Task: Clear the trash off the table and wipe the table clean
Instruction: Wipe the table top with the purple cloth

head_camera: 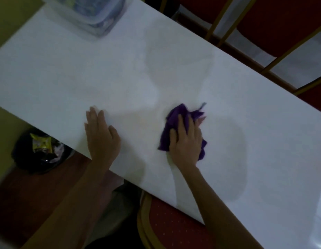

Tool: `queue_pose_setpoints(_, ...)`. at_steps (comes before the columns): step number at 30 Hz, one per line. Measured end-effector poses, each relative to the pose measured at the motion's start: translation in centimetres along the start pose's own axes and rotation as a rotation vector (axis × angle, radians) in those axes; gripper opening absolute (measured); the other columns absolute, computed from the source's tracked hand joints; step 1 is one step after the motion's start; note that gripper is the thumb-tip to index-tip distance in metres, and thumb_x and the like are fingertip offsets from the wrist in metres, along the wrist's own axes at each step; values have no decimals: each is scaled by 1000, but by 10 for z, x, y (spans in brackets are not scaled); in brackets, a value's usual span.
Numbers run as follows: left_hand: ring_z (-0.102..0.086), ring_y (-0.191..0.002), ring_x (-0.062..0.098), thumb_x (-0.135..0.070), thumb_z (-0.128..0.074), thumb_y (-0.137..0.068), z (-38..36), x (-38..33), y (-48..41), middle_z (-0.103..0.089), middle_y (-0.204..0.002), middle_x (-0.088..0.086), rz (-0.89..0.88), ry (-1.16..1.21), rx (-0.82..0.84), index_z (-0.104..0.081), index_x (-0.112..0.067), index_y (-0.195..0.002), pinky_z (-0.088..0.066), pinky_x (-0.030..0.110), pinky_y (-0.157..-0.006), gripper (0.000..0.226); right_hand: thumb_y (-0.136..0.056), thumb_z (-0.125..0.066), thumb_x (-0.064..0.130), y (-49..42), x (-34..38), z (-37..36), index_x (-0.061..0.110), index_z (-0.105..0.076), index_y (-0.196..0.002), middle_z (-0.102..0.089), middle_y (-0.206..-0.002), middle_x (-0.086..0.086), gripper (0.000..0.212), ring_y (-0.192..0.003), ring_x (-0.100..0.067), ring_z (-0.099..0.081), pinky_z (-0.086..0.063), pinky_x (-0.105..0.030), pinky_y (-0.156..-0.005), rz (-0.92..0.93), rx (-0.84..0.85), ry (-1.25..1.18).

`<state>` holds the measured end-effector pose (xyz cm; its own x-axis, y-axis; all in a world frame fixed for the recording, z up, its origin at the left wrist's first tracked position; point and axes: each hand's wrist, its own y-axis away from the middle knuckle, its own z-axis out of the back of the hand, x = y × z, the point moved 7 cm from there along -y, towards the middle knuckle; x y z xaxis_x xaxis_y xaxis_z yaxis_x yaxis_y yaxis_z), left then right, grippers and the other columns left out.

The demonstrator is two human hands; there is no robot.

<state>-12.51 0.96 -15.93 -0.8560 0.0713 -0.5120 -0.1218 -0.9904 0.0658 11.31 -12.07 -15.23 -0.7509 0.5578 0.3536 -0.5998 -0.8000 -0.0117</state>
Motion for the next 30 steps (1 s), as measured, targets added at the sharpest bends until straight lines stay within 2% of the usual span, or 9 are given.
queue_pose_setpoints(4, -9, -154, 34, -8, -40, -95, 2, 10, -22, -16, -164, 21, 0, -50, -14, -31, 2, -150, -4, 50, -125, 57, -103, -45, 45, 85, 70, -25, 30, -36, -154, -22, -166, 0, 54, -156, -24, -5, -15, -48, -125, 550, 343, -5)
queue_pose_setpoints(7, -11, -154, 35, -11, -39, -95, 3, 14, -52, -17, -163, 22, 5, -123, -36, -30, 2, -150, -3, 54, -124, 57, -104, -47, 43, 101, 40, -19, 30, -38, -153, -27, -164, -2, 51, -155, -25, -12, -19, -49, -123, 771, 359, 35)
queue_pose_setpoints(9, -15, -152, 37, -16, -35, -94, 1, 11, -70, -21, -162, 25, -17, -161, -57, -31, 4, -150, -5, 57, -123, 59, -105, -47, 36, 75, 8, -8, 25, -42, -151, -34, -161, -6, 48, -153, -28, -20, -24, -54, -120, 678, 268, 87)
queue_pose_setpoints(13, -15, -152, 39, -20, -28, -95, -15, -8, -85, -20, -162, 26, -18, -183, -79, -30, 3, -151, -8, 57, -123, 61, -103, -47, 27, -18, -26, 0, 13, -45, -149, -40, -155, -16, 48, -146, -38, -31, -31, -59, -114, 103, 54, 81)
queue_pose_setpoints(15, -15, -152, 38, -18, -29, -97, -22, -12, -84, -21, -162, 24, 27, -183, -110, -29, 2, -152, -11, 56, -123, 58, -101, -51, 26, -48, -6, -9, 11, -48, -147, -45, -152, -18, 49, -142, -41, -37, -35, -56, -111, -33, -27, 77)
queue_pose_setpoints(18, -22, -151, 35, -18, -28, -102, -22, -13, -79, -28, -160, 21, 30, -220, -197, -34, 1, -151, -17, 53, -123, 52, -99, -52, 28, -53, 51, -25, 16, -49, -147, -43, -154, -15, 50, -144, -39, -35, -34, -53, -113, 61, -57, 39)
queue_pose_setpoints(21, -23, -151, 34, -19, -27, -103, -22, -12, -78, -30, -160, 21, 4, -239, -231, -34, 0, -151, -17, 52, -123, 52, -100, -54, 29, -3, 95, -35, 23, -39, -153, -27, -164, -5, 55, -154, -27, -15, -19, -50, -123, 347, 183, 21)
queue_pose_setpoints(24, -19, -153, 33, -19, -27, -103, -23, -14, -78, -27, -161, 20, 30, -228, -231, -32, -1, -152, -15, 52, -123, 53, -99, -57, 29, 15, 66, -25, 21, -42, -151, -29, -163, -4, 55, -154, -26, -15, -23, -52, -121, 498, 237, 42)
queue_pose_setpoints(30, -13, -154, 33, -21, -25, -101, -21, -19, -77, -22, -163, 19, 59, -270, -228, -30, -1, -152, -11, 51, -124, 55, -101, -46, 31, -122, -27, 6, 12, -46, -149, -45, -153, -16, 51, -141, -38, -40, -37, -54, -111, 63, -21, 86)
